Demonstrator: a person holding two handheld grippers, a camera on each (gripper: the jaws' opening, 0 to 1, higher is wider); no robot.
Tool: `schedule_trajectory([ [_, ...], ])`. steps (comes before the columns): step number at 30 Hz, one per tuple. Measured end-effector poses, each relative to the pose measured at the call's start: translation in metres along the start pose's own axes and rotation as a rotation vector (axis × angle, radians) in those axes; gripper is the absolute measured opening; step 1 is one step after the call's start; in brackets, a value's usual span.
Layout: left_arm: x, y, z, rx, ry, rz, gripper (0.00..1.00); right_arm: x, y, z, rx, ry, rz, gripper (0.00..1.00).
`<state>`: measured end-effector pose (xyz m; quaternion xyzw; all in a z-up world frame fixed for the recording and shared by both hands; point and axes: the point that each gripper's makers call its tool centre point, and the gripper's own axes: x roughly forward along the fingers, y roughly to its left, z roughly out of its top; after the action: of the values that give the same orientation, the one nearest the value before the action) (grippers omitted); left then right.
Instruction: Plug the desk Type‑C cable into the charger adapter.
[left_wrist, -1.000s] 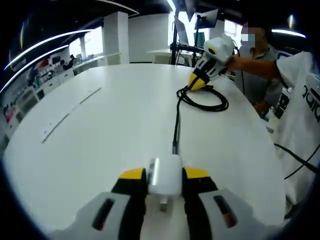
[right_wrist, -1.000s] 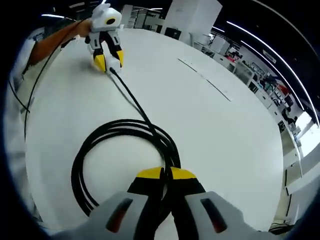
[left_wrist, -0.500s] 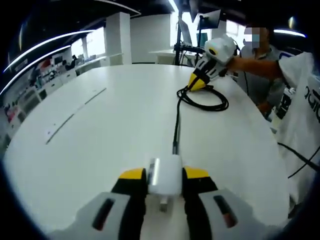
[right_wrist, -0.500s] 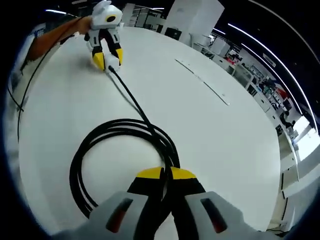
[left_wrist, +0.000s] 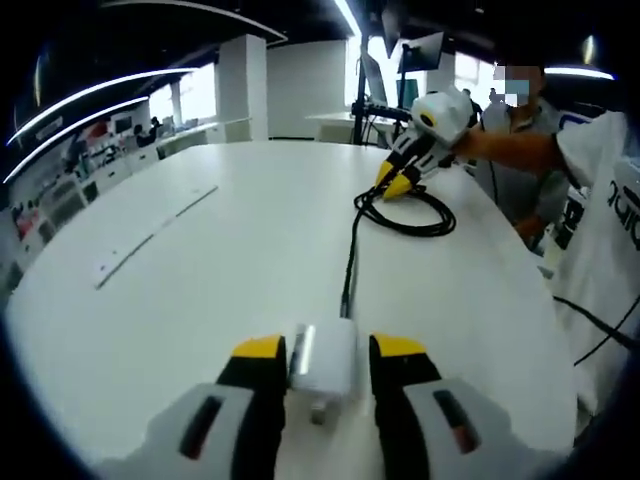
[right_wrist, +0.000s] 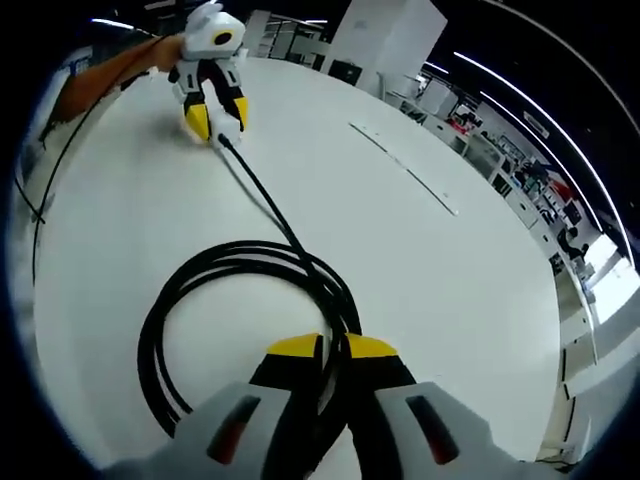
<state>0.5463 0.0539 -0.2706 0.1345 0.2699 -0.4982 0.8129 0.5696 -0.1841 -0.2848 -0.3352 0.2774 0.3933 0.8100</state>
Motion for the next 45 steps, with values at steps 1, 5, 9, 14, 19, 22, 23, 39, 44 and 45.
schedule_trajectory([
  [1,-0.002,0.001,0.001,-0.012,-0.012,0.003,0.35,-0.004,-0.003,0.003,0.007,-0.027,-0.024,0.12],
  [5,-0.013,0.005,0.014,-0.040,-0.110,0.041,0.43,-0.018,-0.006,0.016,0.069,-0.151,-0.060,0.15],
  [9,-0.031,0.016,0.020,-0.059,-0.197,0.132,0.50,-0.033,-0.011,0.033,0.114,-0.304,-0.087,0.18],
  [14,-0.057,0.009,0.017,-0.082,-0.279,0.245,0.58,-0.048,-0.005,0.044,0.210,-0.444,-0.080,0.23],
  [19,-0.073,-0.005,0.016,-0.075,-0.356,0.352,0.61,-0.058,0.002,0.046,0.271,-0.527,-0.092,0.29],
  [22,-0.077,-0.014,0.013,-0.070,-0.386,0.385,0.64,-0.064,0.005,0.046,0.323,-0.579,-0.105,0.35],
  [23,-0.079,-0.020,0.011,-0.071,-0.390,0.401,0.66,-0.067,0.008,0.045,0.338,-0.592,-0.112,0.37],
  [39,-0.121,-0.053,-0.009,-0.154,-0.535,0.661,1.00,-0.098,0.046,0.038,0.477,-0.749,-0.239,0.80],
  [44,-0.125,-0.071,-0.011,-0.163,-0.586,0.686,1.00,-0.111,0.055,0.040,0.497,-0.820,-0.268,0.85],
  [45,-0.127,-0.074,-0.012,-0.164,-0.603,0.695,1.00,-0.112,0.056,0.040,0.508,-0.831,-0.270,0.87],
])
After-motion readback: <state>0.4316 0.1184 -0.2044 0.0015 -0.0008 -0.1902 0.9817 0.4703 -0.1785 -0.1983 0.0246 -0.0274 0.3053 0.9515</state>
